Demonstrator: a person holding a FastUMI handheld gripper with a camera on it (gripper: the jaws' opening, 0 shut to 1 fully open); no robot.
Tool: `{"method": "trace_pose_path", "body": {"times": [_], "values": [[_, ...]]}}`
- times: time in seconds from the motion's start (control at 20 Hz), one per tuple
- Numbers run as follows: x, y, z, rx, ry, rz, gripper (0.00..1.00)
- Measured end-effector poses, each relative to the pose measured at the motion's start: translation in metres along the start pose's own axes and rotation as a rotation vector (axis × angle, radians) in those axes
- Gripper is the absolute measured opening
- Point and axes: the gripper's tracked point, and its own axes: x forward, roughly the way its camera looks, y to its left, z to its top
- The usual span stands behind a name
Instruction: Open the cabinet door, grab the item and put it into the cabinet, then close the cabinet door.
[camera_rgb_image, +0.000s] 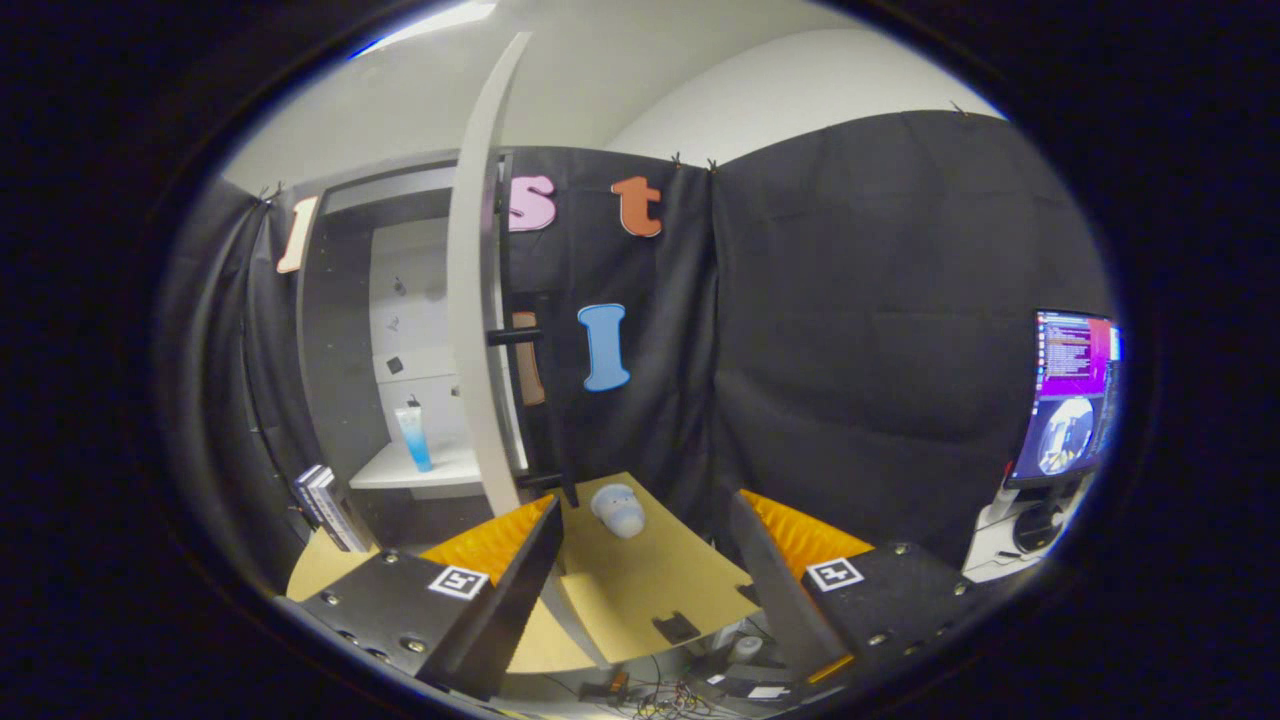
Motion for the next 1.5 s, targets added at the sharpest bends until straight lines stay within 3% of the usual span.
{"method": "trace_pose_path", "body": {"times": [0.4, 0.8, 1.35, 1.5], "values": [[0.011, 0.032, -0.007, -0.01, 0.004, 0.069, 0.96], [0.001, 0.097, -0.017, 0.003, 0.009, 0.255, 0.96], [0.003, 0.178, -0.018, -0.072, -0.014, 0.449, 0.96], [0.006, 0.201, -0.015, -0.033, -0.013, 0.496, 0.96]]}}
